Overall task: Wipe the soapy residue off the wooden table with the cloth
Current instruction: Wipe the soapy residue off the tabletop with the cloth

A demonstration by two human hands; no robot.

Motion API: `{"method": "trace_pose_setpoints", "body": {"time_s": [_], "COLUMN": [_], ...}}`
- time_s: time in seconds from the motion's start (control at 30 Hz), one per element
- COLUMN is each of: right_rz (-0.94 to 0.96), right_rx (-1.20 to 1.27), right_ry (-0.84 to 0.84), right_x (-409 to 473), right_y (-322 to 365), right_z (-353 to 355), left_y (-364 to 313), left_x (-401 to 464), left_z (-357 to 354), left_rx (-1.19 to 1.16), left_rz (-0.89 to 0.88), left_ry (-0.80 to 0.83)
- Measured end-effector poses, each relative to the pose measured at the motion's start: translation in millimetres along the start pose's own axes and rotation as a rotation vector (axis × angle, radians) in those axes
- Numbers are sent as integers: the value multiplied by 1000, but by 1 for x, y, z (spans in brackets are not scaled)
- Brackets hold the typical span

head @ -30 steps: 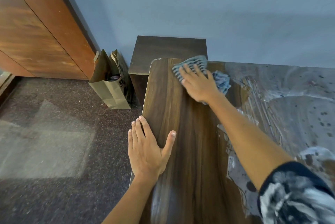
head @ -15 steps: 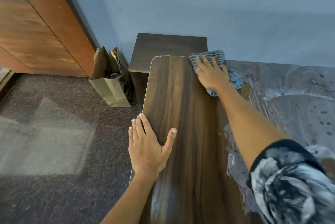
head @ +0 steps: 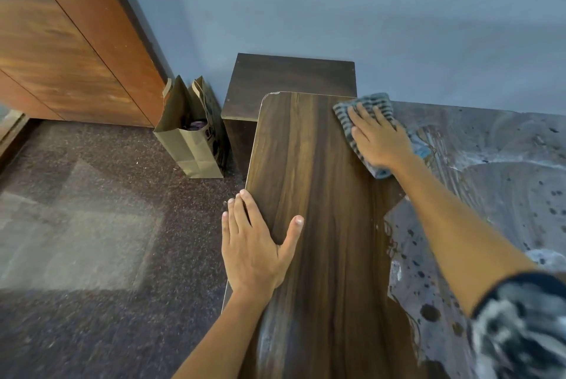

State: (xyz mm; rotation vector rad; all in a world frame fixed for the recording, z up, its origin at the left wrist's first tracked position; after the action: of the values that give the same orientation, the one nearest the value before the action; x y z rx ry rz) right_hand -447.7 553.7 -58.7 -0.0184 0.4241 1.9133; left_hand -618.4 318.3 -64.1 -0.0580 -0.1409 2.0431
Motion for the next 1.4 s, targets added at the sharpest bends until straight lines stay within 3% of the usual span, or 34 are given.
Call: {"method": "trace_pose_setpoints", "body": {"time_s": [0.1,0.2,0.4,0.53,0.63,0.8,0.93,1.0,1.1,1.17,1.4], "right_rz": [2,177,503,218,39,263,446,372,74,-25,364], "right_rx": [-4,-43,2,-70,-16,32,65,41,27,44,57], "right_ry": [-10,18,106,18,28,60,97,71,45,68,131], "right_x": [22,8,-109,-61,-16,-58,-142,-138,-93,-77,-179], "right_y": [34,78,94,30,36,113,112,76,25,27,107], "right_z": [-5,-21,-53,-24,-16,-47,-63,-52,-28,-28,-70], "left_y": [1,1,2,-1,0,1,2,2,2,3,3], "left_x": [-1,0,0,0,-1,-1,-2,-2,-2,-3,-6], "left_z": [0,0,0,1,0,3,4,5,5,5,7], "left_rx": [7,2,-42,-46,-49,-63,-98,-104,-132,-160,-187], "left_rz": [2,1,3,11,16,15,28,26,19,20,-23], "left_ry": [5,4,13,9,14,1,9,2,-17,-33,-81]}}
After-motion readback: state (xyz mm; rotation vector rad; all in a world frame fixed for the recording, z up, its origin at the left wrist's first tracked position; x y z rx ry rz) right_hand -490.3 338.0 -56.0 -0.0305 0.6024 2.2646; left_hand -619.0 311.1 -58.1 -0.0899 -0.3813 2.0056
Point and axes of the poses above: each hand's wrist, its own x-axis towards the middle knuckle, its own z-axis out of the back of the hand, y = z × x, the point moved 8 cm from there along x, towards the middle knuckle, and after that the axes turned 11 degrees about x, right-handed, at the moved point
